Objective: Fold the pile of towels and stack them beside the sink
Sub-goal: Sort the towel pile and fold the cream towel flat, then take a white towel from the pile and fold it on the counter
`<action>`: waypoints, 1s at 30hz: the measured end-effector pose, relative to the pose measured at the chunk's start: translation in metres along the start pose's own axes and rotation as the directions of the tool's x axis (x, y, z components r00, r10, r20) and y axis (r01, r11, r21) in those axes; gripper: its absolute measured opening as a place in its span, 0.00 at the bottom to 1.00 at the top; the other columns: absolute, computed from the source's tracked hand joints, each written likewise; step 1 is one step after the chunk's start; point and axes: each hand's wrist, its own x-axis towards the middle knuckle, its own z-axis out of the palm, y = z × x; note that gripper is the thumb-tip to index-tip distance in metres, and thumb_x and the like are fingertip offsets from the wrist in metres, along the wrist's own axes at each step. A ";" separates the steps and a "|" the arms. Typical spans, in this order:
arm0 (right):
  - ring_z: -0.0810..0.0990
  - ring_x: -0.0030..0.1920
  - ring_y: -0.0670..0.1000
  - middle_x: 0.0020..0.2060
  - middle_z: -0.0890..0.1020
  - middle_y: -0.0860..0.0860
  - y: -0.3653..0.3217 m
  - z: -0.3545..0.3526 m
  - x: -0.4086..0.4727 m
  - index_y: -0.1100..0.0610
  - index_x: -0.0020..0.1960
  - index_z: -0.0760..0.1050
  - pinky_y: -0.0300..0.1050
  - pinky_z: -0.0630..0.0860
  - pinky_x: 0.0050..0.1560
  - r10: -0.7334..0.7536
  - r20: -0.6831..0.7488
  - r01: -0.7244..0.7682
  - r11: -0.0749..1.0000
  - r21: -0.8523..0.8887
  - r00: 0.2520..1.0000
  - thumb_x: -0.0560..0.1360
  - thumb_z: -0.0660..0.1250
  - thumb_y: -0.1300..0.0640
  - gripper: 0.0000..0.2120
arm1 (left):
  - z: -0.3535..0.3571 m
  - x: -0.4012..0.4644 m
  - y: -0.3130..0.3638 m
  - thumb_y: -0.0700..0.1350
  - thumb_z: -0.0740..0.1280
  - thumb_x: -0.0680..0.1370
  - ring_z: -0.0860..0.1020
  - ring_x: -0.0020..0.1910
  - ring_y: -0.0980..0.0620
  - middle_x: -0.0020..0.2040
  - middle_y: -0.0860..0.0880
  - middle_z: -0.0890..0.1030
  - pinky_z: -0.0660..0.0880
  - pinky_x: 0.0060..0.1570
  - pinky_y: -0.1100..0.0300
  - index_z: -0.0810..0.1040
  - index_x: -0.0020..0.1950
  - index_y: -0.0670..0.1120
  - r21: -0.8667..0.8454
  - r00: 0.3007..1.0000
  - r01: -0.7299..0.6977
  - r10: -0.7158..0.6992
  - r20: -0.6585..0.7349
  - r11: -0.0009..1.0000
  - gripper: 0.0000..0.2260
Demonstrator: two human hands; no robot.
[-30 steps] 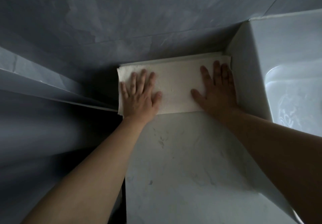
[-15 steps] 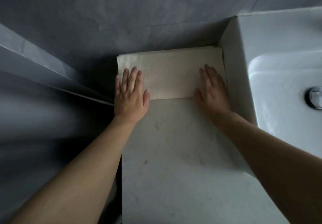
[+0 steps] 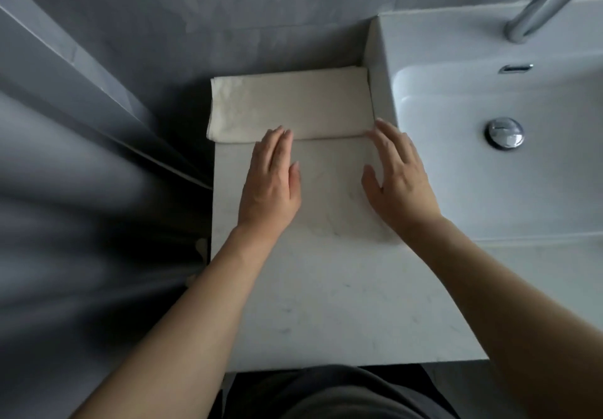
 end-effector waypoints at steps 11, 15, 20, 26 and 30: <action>0.68 0.70 0.60 0.70 0.70 0.59 0.118 -0.098 -0.089 0.64 0.69 0.70 0.53 0.63 0.71 0.160 -0.123 -0.151 0.985 0.081 0.979 0.75 0.66 0.65 0.22 | 0.068 -0.015 0.173 0.36 0.61 0.80 0.71 0.69 0.35 0.69 0.33 0.72 0.68 0.70 0.42 0.69 0.71 0.31 -0.054 0.994 -0.093 0.096 0.049 0.994 0.19; 0.69 0.68 0.61 0.69 0.71 0.60 0.174 -0.139 -0.108 0.65 0.69 0.69 0.52 0.65 0.70 0.136 -0.119 -0.123 0.986 0.112 0.984 0.75 0.65 0.65 0.22 | 0.097 -0.014 0.239 0.36 0.62 0.80 0.69 0.72 0.36 0.70 0.35 0.72 0.65 0.71 0.40 0.69 0.71 0.32 -0.036 0.998 -0.057 0.057 0.017 0.998 0.20; 0.70 0.68 0.61 0.68 0.72 0.61 0.229 -0.187 -0.130 0.65 0.67 0.70 0.52 0.65 0.70 0.157 -0.156 -0.140 0.983 0.116 0.975 0.74 0.65 0.65 0.21 | 0.125 -0.014 0.307 0.38 0.62 0.81 0.68 0.73 0.37 0.71 0.36 0.71 0.62 0.73 0.40 0.68 0.72 0.33 -0.030 0.996 -0.077 0.078 0.046 0.997 0.20; 0.70 0.68 0.59 0.67 0.72 0.59 0.299 -0.234 -0.156 0.64 0.67 0.71 0.52 0.66 0.69 0.264 -0.281 -0.250 0.964 0.087 0.923 0.75 0.64 0.64 0.20 | 0.177 0.012 0.363 0.38 0.63 0.81 0.70 0.70 0.37 0.70 0.36 0.72 0.62 0.74 0.44 0.70 0.71 0.33 -0.070 0.986 -0.150 0.154 0.065 0.986 0.19; 0.70 0.68 0.59 0.66 0.73 0.60 0.364 -0.272 -0.171 0.65 0.65 0.72 0.54 0.66 0.69 0.309 -0.343 -0.295 0.951 0.095 0.887 0.74 0.62 0.64 0.20 | 0.221 0.017 0.426 0.36 0.64 0.80 0.71 0.68 0.35 0.67 0.34 0.74 0.66 0.70 0.40 0.72 0.68 0.31 -0.139 0.980 -0.158 0.173 0.098 0.977 0.17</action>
